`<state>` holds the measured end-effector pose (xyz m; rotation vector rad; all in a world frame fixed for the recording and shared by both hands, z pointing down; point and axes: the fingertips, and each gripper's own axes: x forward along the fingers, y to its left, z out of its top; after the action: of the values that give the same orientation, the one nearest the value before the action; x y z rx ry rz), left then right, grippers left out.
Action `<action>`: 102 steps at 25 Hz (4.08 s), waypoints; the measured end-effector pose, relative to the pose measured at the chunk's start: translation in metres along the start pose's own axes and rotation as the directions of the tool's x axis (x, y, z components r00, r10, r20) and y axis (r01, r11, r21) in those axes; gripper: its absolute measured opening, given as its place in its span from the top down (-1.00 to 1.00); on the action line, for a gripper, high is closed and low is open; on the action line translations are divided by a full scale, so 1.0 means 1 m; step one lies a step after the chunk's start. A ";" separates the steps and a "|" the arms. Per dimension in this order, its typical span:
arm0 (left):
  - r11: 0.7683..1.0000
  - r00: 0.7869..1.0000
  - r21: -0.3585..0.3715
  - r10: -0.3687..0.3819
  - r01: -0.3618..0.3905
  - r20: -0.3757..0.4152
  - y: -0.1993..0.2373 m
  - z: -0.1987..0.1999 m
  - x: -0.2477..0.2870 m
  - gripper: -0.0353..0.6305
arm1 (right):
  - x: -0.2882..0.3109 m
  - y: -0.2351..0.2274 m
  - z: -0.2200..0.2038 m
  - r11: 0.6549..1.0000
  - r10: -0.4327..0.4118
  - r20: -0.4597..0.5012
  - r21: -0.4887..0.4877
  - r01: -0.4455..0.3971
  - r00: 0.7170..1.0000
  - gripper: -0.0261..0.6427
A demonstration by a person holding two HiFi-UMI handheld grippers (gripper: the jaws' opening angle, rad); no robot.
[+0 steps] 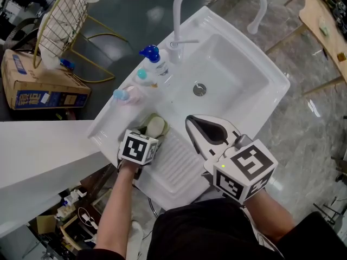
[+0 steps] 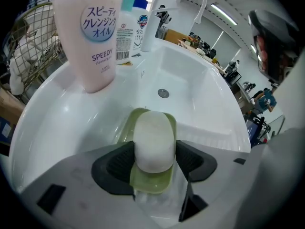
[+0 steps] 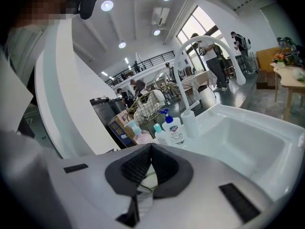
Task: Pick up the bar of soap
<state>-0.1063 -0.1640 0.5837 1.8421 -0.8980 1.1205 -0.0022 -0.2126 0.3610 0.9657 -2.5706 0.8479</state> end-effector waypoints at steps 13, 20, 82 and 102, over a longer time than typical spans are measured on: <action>0.999 0.997 0.012 0.049 -0.048 -0.059 -0.001 -0.035 -0.019 0.08 | -0.003 0.009 -0.001 0.999 0.032 0.002 0.003 -0.032 0.999 0.91; 0.999 0.998 -0.009 0.044 -0.044 -0.035 -0.004 -0.042 -0.030 0.08 | -0.006 0.015 0.000 0.999 0.036 0.013 -0.005 -0.036 0.999 0.91; 0.952 0.950 -0.084 0.301 -0.294 0.086 0.037 -0.035 -0.057 0.61 | -0.006 0.031 -0.025 0.999 -0.002 -0.052 -0.046 0.000 0.999 0.91; 0.940 0.963 0.214 0.270 -0.266 0.011 0.031 -0.042 -0.038 0.48 | -0.009 0.023 -0.018 1.000 0.009 -0.036 0.018 -0.009 0.999 0.91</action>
<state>-0.1619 -0.1350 0.5696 1.9159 -1.0776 1.4496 -0.0106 -0.1831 0.3610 0.9362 -2.5431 0.8842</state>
